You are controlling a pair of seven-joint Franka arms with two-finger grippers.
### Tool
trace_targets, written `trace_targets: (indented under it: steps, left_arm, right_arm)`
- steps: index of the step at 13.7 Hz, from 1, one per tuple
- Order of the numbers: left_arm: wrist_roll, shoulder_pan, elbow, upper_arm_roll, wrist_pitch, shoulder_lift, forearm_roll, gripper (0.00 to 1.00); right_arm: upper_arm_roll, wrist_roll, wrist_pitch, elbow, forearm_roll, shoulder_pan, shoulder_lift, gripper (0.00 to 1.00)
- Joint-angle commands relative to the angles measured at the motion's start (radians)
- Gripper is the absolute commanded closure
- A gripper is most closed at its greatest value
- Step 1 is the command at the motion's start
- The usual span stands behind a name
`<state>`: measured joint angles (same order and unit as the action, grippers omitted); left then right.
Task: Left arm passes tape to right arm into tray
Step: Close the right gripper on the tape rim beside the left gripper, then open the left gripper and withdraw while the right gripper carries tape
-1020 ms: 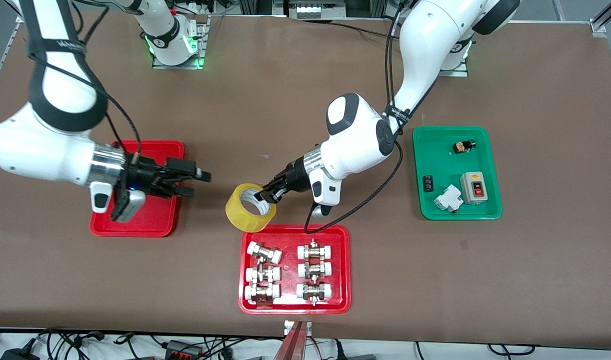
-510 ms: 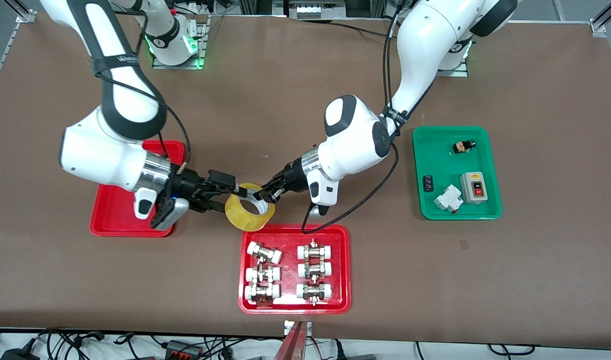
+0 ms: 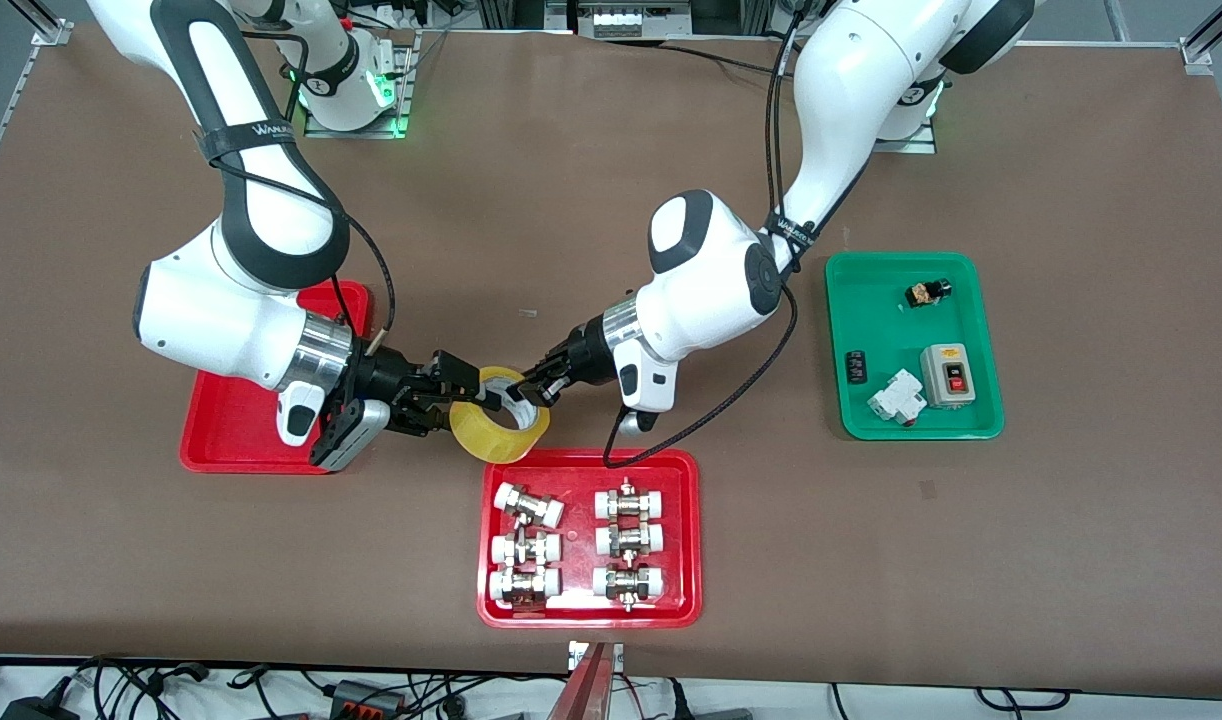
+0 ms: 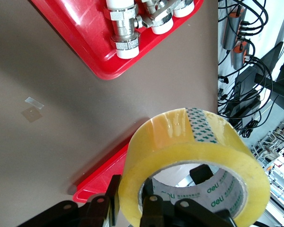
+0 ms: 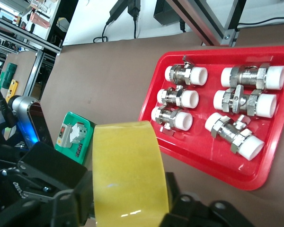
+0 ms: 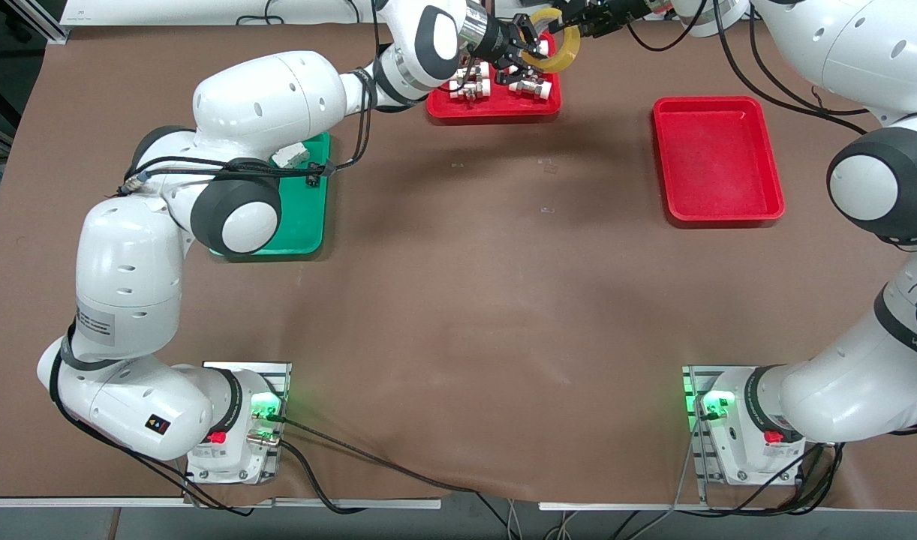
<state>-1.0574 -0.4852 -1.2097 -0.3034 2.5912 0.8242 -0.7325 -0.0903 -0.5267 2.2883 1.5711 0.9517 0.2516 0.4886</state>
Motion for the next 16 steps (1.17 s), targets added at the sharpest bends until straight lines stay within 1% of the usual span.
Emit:
trace_targets:
  steps: [1, 2, 3, 4, 5, 6, 7, 9, 10, 11, 13, 14, 15, 16]
  left_arm:
    - [0.008, -0.004, 0.041, 0.000, 0.000, 0.016, -0.011, 0.97]
    - [0.008, -0.003, 0.041, 0.000, 0.000, 0.016, -0.013, 0.96]
    - [0.008, -0.003, 0.041, 0.000, 0.000, 0.016, -0.013, 0.94]
    - [0.008, -0.001, 0.039, 0.000, -0.002, 0.016, -0.013, 0.92]
    - [0.007, -0.001, 0.039, 0.001, -0.003, 0.016, -0.012, 0.83]
    - [0.008, 0.000, 0.039, 0.006, -0.005, 0.012, -0.001, 0.28]
    - [0.019, 0.003, 0.036, 0.007, -0.005, 0.000, 0.043, 0.00]
    - [0.030, 0.029, 0.010, 0.010, -0.011, -0.037, 0.126, 0.00]
    - [0.030, 0.045, -0.011, 0.015, -0.011, -0.074, 0.163, 0.00]
    - [0.030, 0.083, -0.027, 0.017, -0.026, -0.100, 0.203, 0.00]
    - [0.030, 0.140, -0.039, 0.018, -0.145, -0.155, 0.302, 0.00]
    - [0.042, 0.192, -0.036, 0.012, -0.216, -0.178, 0.355, 0.00]
    - [0.066, 0.242, -0.027, 0.000, -0.326, -0.203, 0.367, 0.00]
    - [0.095, 0.285, -0.025, 0.004, -0.442, -0.227, 0.370, 0.00]
  right_arm:
    - [-0.002, -0.038, 0.002, -0.020, 0.010, -0.003, 0.008, 0.70]
    - [-0.002, -0.038, 0.003, -0.020, 0.010, -0.002, 0.008, 0.83]
    - [-0.002, -0.038, 0.003, -0.020, 0.010, 0.000, 0.007, 0.92]
    - [-0.002, -0.036, 0.003, -0.020, 0.010, 0.000, 0.007, 0.95]
    - [-0.002, -0.036, 0.003, -0.020, 0.010, 0.000, 0.007, 0.95]
    - [-0.002, -0.036, 0.003, -0.020, 0.012, 0.000, 0.007, 0.95]
    - [-0.002, -0.036, 0.003, -0.020, 0.012, 0.000, 0.007, 0.95]
    - [-0.002, -0.036, 0.003, -0.020, 0.012, 0.000, 0.007, 0.95]
    - [-0.002, -0.035, 0.003, -0.020, 0.012, 0.000, 0.007, 0.95]
    - [-0.002, -0.033, 0.003, -0.020, 0.012, -0.002, 0.007, 0.95]
    - [0.004, -0.021, -0.007, -0.013, -0.001, -0.005, 0.001, 0.95]
    - [0.009, -0.019, -0.021, 0.007, -0.029, -0.020, -0.004, 0.95]
    - [0.012, -0.019, -0.061, 0.016, -0.042, -0.040, -0.007, 0.95]
    - [0.021, -0.021, -0.117, 0.029, -0.044, -0.075, -0.007, 0.95]
